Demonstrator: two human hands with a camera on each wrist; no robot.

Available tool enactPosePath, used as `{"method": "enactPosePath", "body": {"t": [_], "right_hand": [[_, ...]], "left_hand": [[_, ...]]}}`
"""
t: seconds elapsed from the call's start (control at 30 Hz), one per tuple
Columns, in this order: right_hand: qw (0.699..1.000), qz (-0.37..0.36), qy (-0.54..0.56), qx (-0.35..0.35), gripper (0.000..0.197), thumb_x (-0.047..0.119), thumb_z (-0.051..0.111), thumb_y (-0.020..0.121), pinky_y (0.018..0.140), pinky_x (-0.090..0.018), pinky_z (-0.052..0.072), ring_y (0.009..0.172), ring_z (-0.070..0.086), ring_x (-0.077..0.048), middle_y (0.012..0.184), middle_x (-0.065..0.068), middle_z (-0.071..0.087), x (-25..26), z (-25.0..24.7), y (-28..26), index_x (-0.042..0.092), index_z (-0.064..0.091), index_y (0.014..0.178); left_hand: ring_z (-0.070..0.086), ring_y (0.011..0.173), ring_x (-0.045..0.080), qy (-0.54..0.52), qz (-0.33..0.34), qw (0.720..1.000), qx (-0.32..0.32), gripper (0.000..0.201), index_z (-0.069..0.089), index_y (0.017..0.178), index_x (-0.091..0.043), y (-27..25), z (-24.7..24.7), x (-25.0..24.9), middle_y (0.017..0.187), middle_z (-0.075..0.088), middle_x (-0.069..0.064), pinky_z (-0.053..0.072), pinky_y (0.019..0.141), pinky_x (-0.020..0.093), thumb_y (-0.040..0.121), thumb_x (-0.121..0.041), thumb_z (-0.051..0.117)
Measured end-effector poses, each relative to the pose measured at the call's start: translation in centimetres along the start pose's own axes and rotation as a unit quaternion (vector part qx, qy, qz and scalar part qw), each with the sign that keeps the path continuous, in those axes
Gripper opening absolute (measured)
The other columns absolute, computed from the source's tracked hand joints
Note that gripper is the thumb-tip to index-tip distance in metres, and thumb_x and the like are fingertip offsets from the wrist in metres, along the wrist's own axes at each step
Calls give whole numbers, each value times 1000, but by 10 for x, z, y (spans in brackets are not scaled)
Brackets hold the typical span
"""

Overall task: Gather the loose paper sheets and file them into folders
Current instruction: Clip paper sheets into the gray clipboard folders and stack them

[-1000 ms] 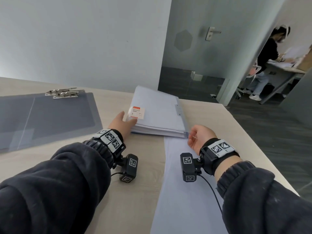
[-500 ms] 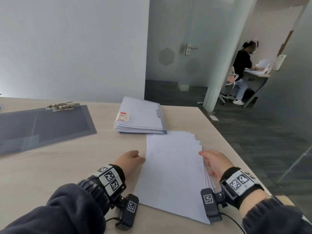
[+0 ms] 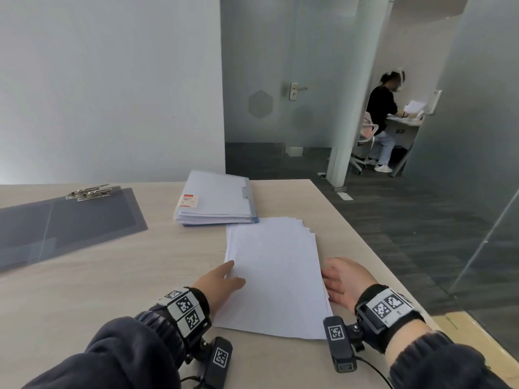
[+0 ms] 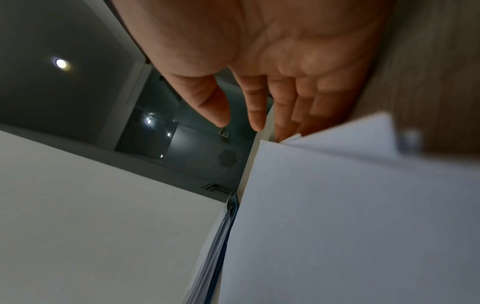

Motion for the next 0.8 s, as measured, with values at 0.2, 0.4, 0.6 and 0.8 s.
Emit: {"method": "enactPosePath", "body": {"t": [0.2,0.4,0.6,0.8], "right_hand": [[996,-37,-82,-7,15,10,56,90,67,-36,47,70,62,-27,83,-22,66,-2,-8,8,4,64,79],[993,-48,-110,-19,13,7,64,92,95,-55,51,100,68,-46,103,-27,72,-5,-18,21,-3,72,95],[992,-44,-117,-10,12,-1,63,92,93,-54,55,95,71,-42,98,-21,75,-5,-17,17,6,73,92],[993,-50,-106,-33,23,-2,62,91,92,-56,56,90,73,-40,87,-15,77,-9,-27,19,14,75,80]], "left_hand": [[44,135,18,53,20,998,12,58,41,149,-27,1,5,-9,149,46,-6,32,112,28,95,-31,61],[47,129,12,75,46,995,38,48,46,145,-22,1,14,-18,145,50,-5,30,101,19,98,-21,57],[47,120,10,76,48,995,47,50,44,146,-25,5,17,-15,145,49,-6,31,103,22,98,-22,57],[43,135,16,96,38,993,57,56,41,148,-28,10,19,-10,149,45,-8,30,111,27,96,-32,60]]}}
Point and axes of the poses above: each hand's wrist, its own y-axis towards the middle knuckle, its own z-axis out of the palm, x = y × z, the point moved 10 cm from there along y, towards the middle knuckle
